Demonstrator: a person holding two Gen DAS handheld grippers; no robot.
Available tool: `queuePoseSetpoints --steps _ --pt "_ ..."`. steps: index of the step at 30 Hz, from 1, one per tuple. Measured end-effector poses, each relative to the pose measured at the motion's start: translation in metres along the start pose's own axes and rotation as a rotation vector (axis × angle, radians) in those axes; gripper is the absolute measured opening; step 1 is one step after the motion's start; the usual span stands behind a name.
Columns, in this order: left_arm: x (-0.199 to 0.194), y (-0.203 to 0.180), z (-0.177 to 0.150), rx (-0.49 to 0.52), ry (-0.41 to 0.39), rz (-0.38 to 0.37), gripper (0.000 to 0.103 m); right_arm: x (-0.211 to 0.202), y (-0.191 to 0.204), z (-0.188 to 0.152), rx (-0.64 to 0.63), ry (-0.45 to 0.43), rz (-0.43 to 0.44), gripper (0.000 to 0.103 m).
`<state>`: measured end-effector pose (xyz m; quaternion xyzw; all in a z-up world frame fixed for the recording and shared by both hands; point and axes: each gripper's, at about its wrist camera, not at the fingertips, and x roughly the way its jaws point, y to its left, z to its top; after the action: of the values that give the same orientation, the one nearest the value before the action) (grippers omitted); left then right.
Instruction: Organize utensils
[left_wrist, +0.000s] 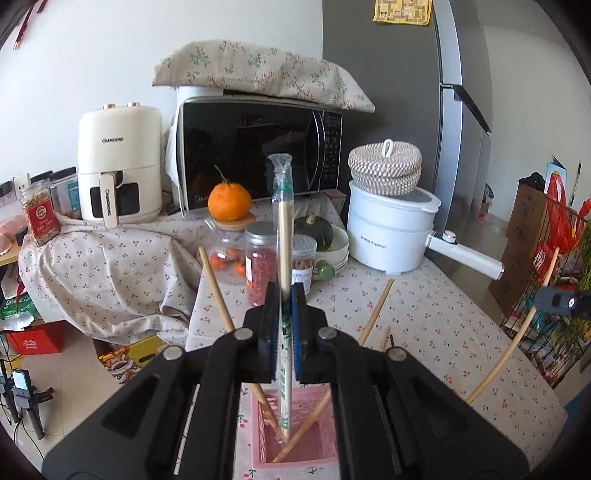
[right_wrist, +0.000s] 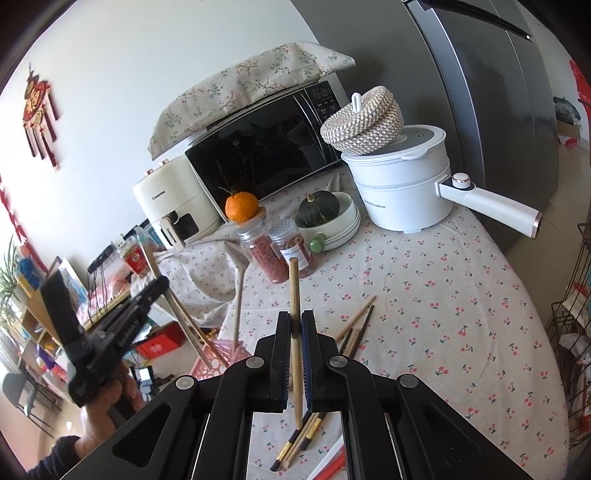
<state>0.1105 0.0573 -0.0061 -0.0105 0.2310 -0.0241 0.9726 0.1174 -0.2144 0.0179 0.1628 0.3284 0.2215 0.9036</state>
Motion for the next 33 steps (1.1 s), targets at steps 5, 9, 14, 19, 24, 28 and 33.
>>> queuePoseSetpoints --steps 5,9,14,19,24,28,33 --pt "0.008 0.014 -0.011 -0.084 0.132 0.003 0.015 -0.009 0.025 0.006 -0.005 -0.078 0.056 0.006" --pt "-0.008 0.019 -0.012 -0.105 0.183 0.005 0.041 -0.014 0.048 0.010 -0.018 -0.155 0.103 0.006" --pt "-0.030 0.027 -0.021 -0.108 0.240 0.001 0.063 -0.011 0.075 0.011 -0.045 -0.220 0.142 0.006" --pt "-0.038 0.042 -0.040 -0.135 0.320 -0.002 0.068 0.010 0.100 0.005 -0.100 -0.234 0.106 0.006" --pt "-0.037 0.050 -0.058 -0.145 0.380 -0.004 0.068 0.034 0.120 -0.001 -0.169 -0.259 0.060 0.006" --pt "-0.037 0.052 -0.063 -0.149 0.403 -0.008 0.068 0.054 0.122 -0.004 -0.168 -0.245 0.031 0.006" --pt "-0.038 0.045 -0.063 -0.146 0.412 -0.033 0.077 0.078 0.111 -0.010 -0.121 -0.196 -0.033 0.013"
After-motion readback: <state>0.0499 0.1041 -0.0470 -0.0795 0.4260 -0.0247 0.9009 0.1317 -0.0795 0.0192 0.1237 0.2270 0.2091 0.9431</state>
